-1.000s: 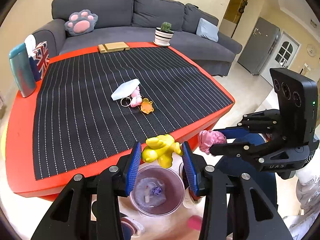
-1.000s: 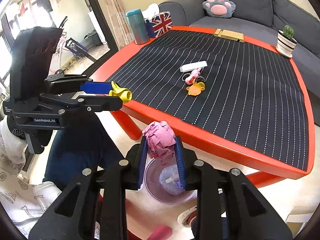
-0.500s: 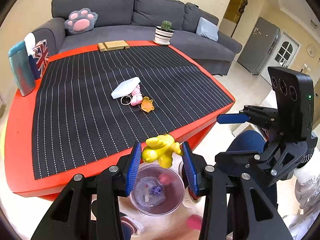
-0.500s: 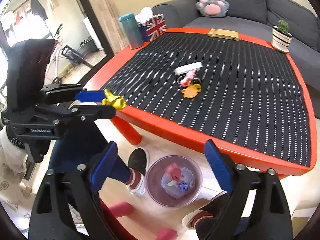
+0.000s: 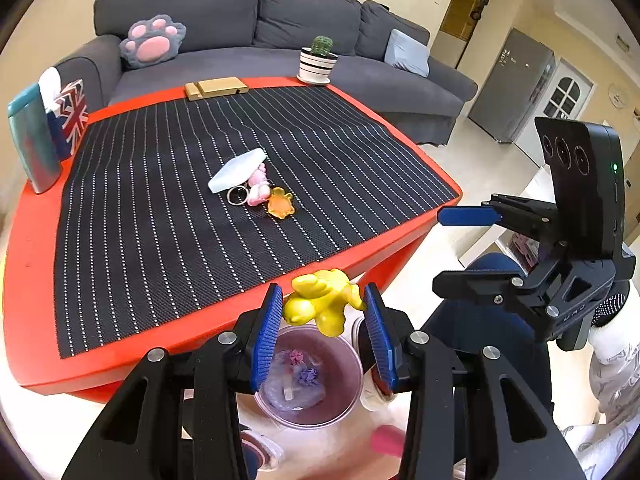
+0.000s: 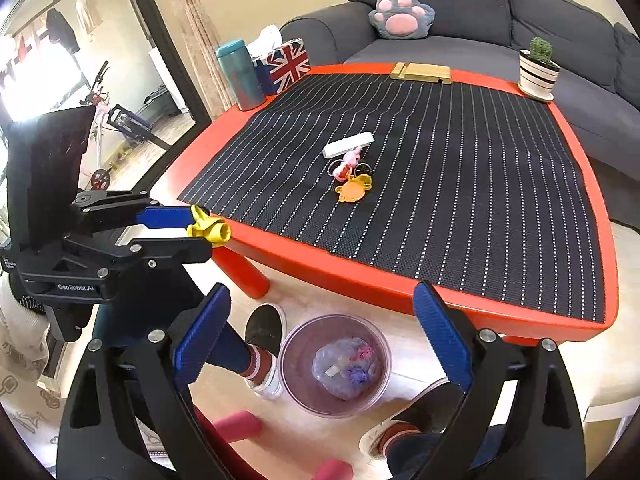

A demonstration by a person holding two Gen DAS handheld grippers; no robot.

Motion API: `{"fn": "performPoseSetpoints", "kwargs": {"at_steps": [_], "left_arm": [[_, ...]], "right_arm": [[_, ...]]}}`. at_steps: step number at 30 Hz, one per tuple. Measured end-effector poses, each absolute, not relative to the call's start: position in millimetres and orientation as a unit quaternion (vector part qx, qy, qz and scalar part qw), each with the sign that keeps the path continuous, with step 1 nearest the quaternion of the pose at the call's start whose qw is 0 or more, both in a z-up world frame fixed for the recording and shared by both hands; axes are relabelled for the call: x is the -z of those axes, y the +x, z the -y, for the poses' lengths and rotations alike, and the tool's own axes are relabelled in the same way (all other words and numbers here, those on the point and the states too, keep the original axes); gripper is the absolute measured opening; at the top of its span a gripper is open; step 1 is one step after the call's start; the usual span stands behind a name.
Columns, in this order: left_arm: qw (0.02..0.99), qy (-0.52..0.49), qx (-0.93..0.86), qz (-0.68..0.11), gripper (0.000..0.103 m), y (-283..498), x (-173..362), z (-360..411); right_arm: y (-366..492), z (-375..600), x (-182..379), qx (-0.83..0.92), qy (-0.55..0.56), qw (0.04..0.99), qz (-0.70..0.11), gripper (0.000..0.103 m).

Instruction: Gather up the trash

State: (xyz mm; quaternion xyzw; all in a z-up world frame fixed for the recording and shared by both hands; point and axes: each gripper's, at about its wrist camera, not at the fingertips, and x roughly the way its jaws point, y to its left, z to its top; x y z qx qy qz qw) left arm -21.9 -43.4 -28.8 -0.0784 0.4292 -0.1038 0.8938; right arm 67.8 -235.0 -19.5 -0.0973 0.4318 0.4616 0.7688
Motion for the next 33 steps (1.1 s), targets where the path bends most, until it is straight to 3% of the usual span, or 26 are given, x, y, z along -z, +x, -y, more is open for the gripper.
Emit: {"fn": "performPoseSetpoints", "kwargs": {"at_steps": [16, 18, 20, 23, 33], "left_arm": [[0.892, -0.060, 0.119, -0.432, 0.042, -23, 25, 60], [0.892, -0.060, 0.122, -0.431, 0.051, -23, 24, 62], [0.896, -0.065, 0.118, -0.423, 0.087, -24, 23, 61], [0.898, -0.078, 0.106, -0.420, 0.092, -22, 23, 56], [0.900, -0.091, 0.085, -0.417, 0.094, -22, 24, 46]], "right_arm": [[76, 256, 9, -0.437, -0.080, 0.790, -0.421, 0.092], [76, 258, 8, -0.436, -0.077, 0.792, -0.420, 0.092], [77, 260, 8, -0.435, -0.074, 0.793, -0.420, 0.092], [78, 259, 8, -0.434, -0.074, 0.793, -0.422, 0.092], [76, 256, 11, -0.436, -0.074, 0.789, -0.426, 0.092]]}}
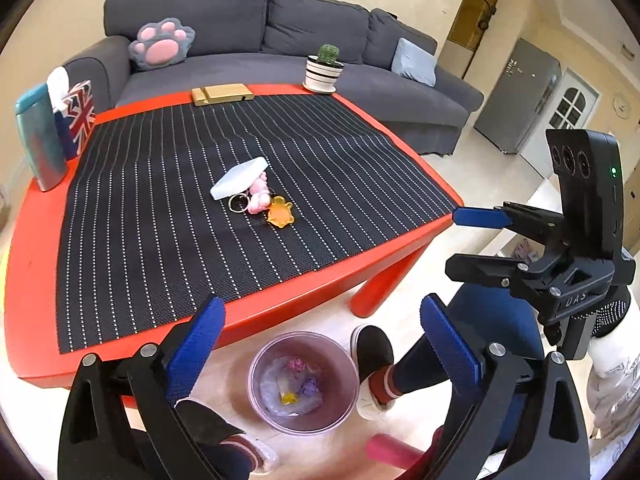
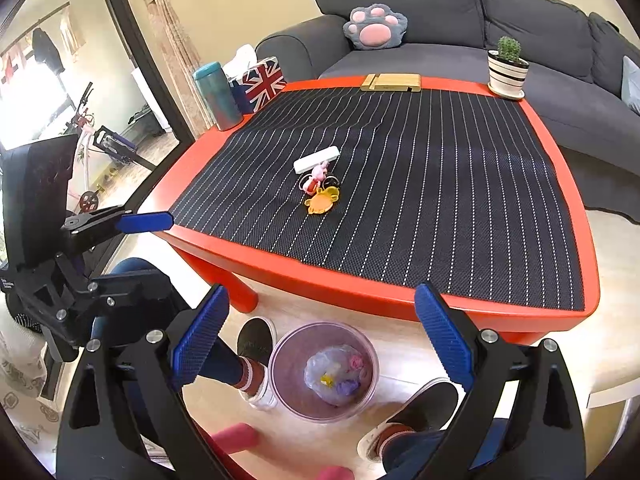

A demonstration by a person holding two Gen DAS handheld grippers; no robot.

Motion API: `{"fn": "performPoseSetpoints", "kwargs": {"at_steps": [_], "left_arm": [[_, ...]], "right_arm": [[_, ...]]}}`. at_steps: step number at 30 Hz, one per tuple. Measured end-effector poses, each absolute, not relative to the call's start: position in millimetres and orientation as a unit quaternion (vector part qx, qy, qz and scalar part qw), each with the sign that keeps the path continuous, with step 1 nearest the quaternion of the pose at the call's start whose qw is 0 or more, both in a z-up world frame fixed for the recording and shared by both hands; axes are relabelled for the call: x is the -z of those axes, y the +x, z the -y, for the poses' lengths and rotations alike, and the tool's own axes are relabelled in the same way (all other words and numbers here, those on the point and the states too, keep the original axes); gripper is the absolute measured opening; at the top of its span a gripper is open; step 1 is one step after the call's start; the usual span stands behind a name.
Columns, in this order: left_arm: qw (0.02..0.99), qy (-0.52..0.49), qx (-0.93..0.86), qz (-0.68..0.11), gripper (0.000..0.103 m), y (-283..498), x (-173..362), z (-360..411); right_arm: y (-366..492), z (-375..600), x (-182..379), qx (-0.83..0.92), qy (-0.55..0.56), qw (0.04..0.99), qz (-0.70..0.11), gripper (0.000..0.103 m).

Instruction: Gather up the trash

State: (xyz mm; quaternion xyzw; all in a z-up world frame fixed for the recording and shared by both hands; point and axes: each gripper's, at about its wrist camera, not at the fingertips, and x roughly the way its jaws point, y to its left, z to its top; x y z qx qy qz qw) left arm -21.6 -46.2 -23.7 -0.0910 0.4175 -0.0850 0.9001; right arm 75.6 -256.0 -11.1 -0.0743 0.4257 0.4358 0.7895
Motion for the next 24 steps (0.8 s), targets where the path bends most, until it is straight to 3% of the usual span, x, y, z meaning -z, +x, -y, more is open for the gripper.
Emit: {"fn": "performPoseSetpoints", "kwargs": {"at_steps": [24], "left_arm": [[0.910, -0.114, 0.052, -0.396, 0.094, -20, 15, 15]], "right_arm": [[101, 220, -1, -0.447, -0.106, 0.787, -0.412, 0.093]]}}
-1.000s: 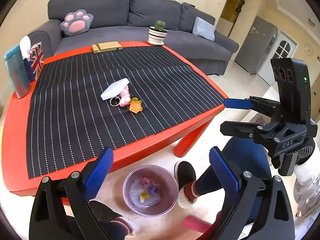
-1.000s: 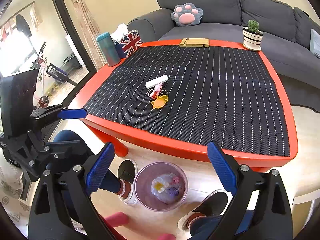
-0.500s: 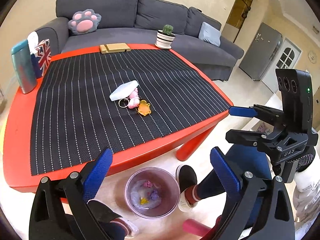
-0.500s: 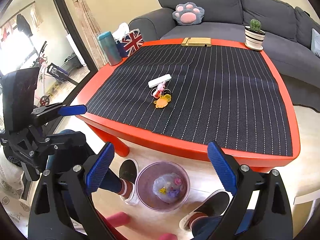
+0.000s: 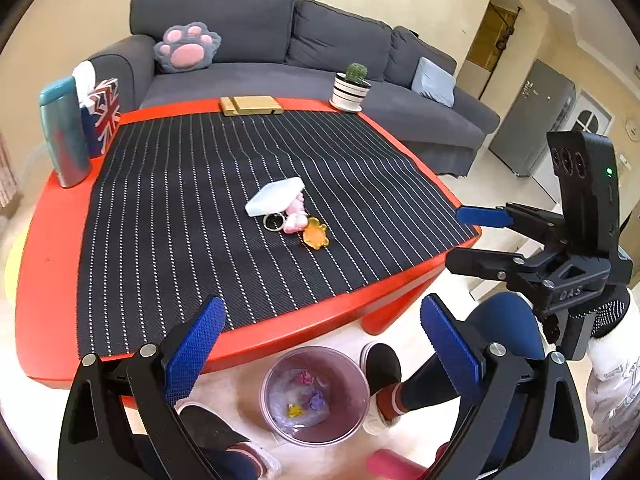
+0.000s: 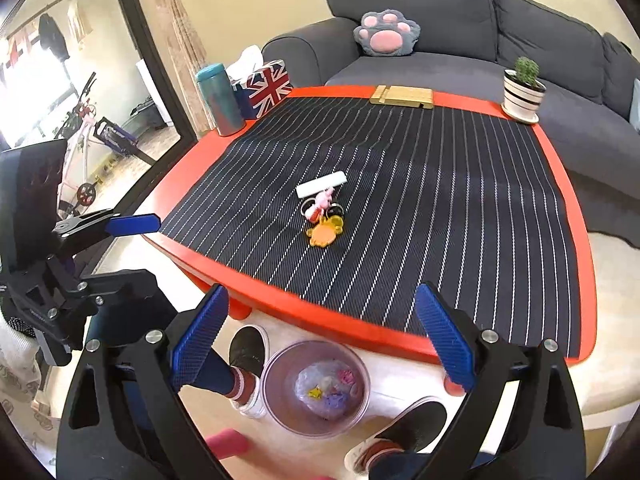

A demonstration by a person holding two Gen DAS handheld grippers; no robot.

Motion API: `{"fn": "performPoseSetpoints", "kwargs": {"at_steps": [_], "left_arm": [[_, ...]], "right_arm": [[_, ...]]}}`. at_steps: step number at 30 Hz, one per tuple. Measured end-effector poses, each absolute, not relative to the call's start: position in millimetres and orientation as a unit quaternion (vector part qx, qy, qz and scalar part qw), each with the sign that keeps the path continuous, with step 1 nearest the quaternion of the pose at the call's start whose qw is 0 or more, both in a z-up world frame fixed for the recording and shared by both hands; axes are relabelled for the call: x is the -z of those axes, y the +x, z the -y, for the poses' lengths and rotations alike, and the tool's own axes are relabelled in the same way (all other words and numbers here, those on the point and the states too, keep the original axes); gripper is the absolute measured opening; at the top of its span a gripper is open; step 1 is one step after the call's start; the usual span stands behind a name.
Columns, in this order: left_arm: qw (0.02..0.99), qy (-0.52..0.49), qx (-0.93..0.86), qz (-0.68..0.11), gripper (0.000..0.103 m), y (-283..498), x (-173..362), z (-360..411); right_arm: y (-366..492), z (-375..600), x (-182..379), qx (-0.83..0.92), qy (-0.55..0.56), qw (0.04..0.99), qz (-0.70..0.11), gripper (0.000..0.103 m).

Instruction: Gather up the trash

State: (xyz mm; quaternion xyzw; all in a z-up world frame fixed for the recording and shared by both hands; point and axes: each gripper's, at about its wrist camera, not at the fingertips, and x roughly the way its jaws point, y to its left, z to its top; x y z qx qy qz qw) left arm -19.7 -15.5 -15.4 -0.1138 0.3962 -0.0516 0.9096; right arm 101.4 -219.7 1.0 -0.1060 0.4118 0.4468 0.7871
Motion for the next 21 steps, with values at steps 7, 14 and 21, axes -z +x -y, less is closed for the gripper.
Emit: {"fn": "performPoseSetpoints", "kwargs": {"at_steps": [7, 14, 21], "left_arm": [[0.915, -0.120, 0.038, -0.385, 0.094, -15, 10, 1], [0.918, -0.123, 0.025, -0.375, 0.095, -11, 4, -13], [0.918, -0.126, 0.020, -0.375, 0.095, -12, 5, -21]], "right_arm": [[124, 191, 4, -0.446, -0.132, 0.777, -0.424, 0.093], [143, 160, 22, -0.426, -0.171, 0.767, -0.448, 0.093], [155, 131, 45, -0.423, -0.194, 0.748, -0.473, 0.093]]}}
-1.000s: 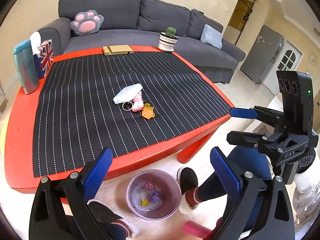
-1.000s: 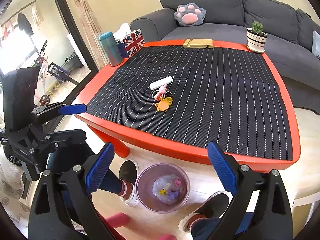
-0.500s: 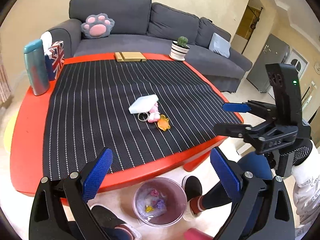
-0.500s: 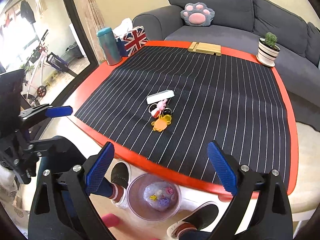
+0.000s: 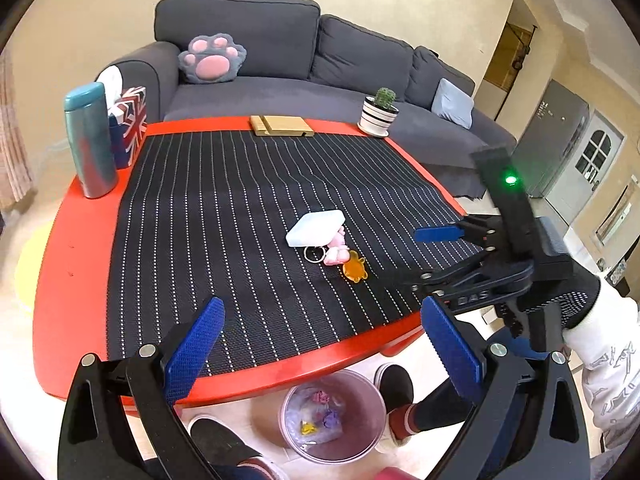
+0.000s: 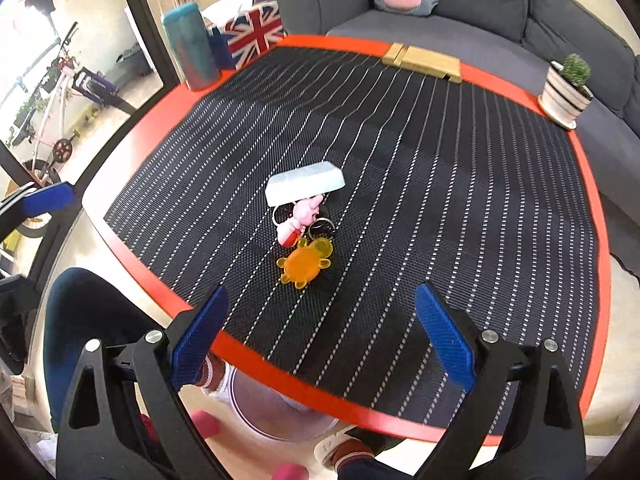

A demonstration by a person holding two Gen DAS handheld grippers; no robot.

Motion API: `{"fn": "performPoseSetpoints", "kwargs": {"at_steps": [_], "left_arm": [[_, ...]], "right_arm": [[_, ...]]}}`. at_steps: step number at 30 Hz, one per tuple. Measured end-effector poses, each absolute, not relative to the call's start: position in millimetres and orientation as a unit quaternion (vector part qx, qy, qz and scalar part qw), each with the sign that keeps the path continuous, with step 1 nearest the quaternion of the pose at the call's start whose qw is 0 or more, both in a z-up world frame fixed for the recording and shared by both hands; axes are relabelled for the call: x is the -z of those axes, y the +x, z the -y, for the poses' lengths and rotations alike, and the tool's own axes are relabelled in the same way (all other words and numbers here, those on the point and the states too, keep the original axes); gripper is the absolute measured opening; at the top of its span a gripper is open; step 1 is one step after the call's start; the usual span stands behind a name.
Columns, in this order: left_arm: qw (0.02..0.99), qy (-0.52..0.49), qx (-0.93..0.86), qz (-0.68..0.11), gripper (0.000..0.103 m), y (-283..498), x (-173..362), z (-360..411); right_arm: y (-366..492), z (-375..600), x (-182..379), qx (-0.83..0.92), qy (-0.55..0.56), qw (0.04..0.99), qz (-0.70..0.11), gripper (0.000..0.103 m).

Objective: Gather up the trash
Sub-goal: 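Reach the right gripper to the orange turtle toy and grasp it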

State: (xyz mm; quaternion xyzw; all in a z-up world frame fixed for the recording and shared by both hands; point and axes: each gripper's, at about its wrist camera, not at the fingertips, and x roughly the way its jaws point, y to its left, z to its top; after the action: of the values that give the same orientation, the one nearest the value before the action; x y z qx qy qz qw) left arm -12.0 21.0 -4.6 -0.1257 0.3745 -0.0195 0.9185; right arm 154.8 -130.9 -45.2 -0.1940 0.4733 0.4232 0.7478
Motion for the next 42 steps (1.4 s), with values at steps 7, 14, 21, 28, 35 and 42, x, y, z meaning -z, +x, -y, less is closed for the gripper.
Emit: {"fn": "performPoseSetpoints", "kwargs": {"at_steps": [7, 14, 21, 28, 35, 42], "left_arm": [[0.917, -0.135, 0.014, -0.375, 0.095, -15, 8, -29], [0.915, -0.142, 0.011, -0.377, 0.095, -18, 12, -34], [0.914, -0.148, 0.007, -0.378, 0.095, -19, 15, -38], [0.912, -0.150, 0.009, -0.381, 0.095, -19, 18, -38], [0.912, -0.149, 0.010, -0.381, 0.095, -18, 19, -37], [0.912, -0.146, 0.012, -0.383, 0.095, -15, 18, -36]], "right_arm": [[162, 112, 61, -0.425, -0.205, 0.735, -0.487, 0.093], [160, 97, 71, -0.423, -0.225, 0.733, -0.483, 0.073], [158, 94, 75, -0.421, -0.235, 0.733, -0.480, 0.058], [155, 93, 76, -0.425, -0.236, 0.730, -0.481, 0.045], [156, 93, 76, -0.424, -0.234, 0.730, -0.482, 0.037], [155, 98, 71, -0.429, -0.222, 0.733, -0.479, 0.037]]}}
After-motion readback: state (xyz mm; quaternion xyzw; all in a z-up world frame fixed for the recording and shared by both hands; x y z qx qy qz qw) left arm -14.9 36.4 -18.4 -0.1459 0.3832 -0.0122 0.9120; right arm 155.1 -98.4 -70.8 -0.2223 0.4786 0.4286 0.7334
